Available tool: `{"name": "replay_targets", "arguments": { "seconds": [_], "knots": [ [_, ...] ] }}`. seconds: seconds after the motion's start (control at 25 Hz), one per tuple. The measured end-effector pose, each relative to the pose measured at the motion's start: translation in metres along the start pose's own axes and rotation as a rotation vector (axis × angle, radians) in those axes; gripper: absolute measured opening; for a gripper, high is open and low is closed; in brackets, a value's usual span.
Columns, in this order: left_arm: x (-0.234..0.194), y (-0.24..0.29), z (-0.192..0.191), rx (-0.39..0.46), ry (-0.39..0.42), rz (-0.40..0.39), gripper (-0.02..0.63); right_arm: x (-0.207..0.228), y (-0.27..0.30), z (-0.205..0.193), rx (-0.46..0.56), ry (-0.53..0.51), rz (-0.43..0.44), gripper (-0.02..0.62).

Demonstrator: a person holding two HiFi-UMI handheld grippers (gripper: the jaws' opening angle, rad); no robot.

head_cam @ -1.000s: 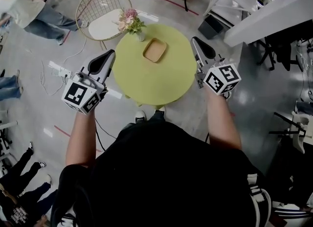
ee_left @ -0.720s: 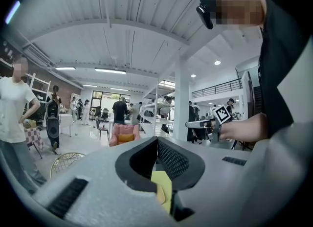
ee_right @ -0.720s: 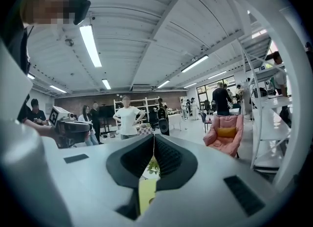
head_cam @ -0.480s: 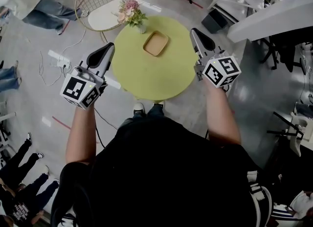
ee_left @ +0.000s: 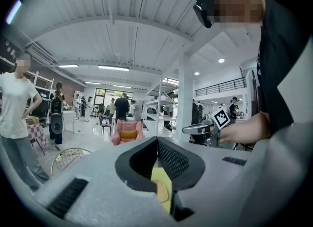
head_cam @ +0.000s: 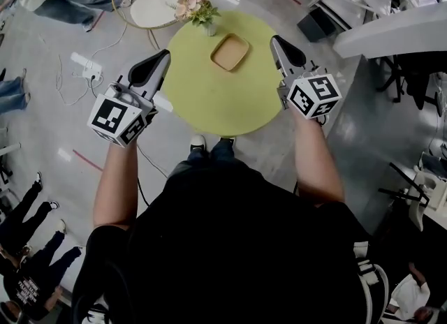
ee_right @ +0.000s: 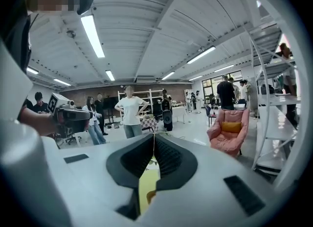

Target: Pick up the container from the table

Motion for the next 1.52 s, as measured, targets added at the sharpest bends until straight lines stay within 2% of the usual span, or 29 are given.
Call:
{"name": "replay_targets", "arguments": {
  "seconds": [0.12, 0.32, 0.88, 1.52],
  "knots": [
    [-0.002, 0.002, -0.007, -0.013, -0.002, 0.003, 0.015, 0.001, 0.009, -0.012, -0.024, -0.005, 0.012, 0.011],
    [0.001, 0.008, -0.018, -0.042, 0.042, -0.005, 0.015, 0.001, 0.023, -0.032, -0.065, -0.011, 0.032, 0.011],
    [-0.001, 0.017, -0.041, -0.075, 0.034, -0.016, 0.015, 0.001, 0.053, -0.089, -0.176, 0.007, 0.079, 0.011],
    [-0.005, 0.019, -0.062, -0.116, 0.001, -0.027, 0.015, 0.006, 0.084, -0.182, -0.404, -0.100, 0.146, 0.011]
  ]
}}
Point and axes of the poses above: the fingertips, and each gripper's own axes: y forward along the fingers, x to its right, z out of its top, the point moved 4 cm from there along -y, backward along the fingers, and after that the axes turned 3 degrees about z, right-handed, at the moved point
